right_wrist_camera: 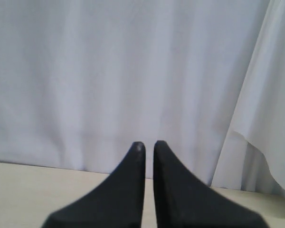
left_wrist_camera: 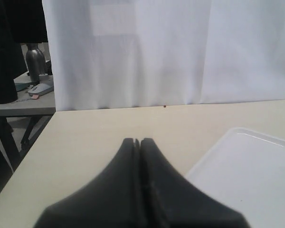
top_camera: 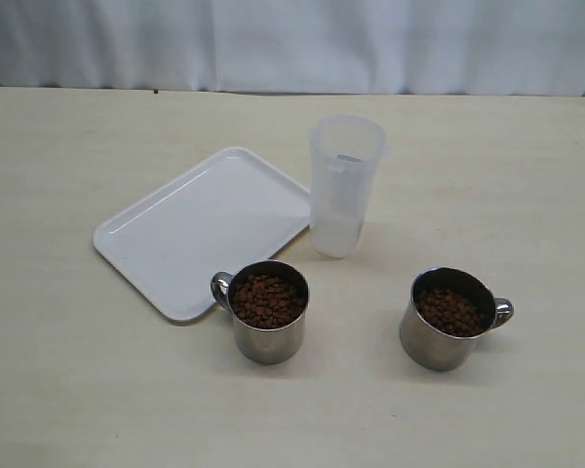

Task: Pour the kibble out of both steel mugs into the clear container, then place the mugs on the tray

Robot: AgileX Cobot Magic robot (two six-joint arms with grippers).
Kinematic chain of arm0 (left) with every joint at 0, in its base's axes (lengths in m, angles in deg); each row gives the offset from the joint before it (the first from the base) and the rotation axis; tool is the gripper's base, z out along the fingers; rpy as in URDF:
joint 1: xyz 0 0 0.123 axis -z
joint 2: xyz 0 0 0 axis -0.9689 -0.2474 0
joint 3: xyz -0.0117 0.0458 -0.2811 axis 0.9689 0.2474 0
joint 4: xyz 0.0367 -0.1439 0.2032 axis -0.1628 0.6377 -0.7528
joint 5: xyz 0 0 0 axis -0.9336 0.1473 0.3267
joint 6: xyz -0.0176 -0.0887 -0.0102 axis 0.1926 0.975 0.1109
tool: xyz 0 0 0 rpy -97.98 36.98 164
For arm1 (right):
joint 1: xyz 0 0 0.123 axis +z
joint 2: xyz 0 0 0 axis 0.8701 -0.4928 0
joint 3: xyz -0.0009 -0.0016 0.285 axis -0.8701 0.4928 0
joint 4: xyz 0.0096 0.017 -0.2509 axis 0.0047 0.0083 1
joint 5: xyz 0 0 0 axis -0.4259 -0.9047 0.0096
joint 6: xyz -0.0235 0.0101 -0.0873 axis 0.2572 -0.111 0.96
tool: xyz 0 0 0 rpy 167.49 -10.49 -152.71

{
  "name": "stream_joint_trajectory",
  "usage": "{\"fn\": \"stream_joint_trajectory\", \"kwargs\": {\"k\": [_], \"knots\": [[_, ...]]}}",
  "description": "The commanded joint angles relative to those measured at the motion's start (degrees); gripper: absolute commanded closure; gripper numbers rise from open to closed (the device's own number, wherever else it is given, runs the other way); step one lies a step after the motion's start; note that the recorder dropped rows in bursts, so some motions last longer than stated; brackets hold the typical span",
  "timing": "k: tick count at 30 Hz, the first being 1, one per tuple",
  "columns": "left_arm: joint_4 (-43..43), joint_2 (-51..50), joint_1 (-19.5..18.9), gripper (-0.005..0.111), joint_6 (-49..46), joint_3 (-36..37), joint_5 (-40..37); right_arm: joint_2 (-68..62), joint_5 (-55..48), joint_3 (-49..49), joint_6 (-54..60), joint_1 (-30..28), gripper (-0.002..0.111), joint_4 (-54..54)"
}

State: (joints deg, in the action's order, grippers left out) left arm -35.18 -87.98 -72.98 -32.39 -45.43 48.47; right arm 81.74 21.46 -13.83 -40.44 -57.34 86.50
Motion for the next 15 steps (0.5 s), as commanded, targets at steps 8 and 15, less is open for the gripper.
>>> {"fn": "stream_joint_trajectory", "kwargs": {"k": [8, 15], "knots": [[-0.05, -0.25, 0.11, 0.107, 0.11, -0.5, 0.75, 0.11, 0.65, 0.13, -0.08, -0.37, 0.103, 0.01], [-0.05, -0.25, 0.11, 0.107, 0.11, -0.5, 0.75, 0.11, 2.38, 0.13, -11.6, -0.37, 0.103, -2.32]]}}
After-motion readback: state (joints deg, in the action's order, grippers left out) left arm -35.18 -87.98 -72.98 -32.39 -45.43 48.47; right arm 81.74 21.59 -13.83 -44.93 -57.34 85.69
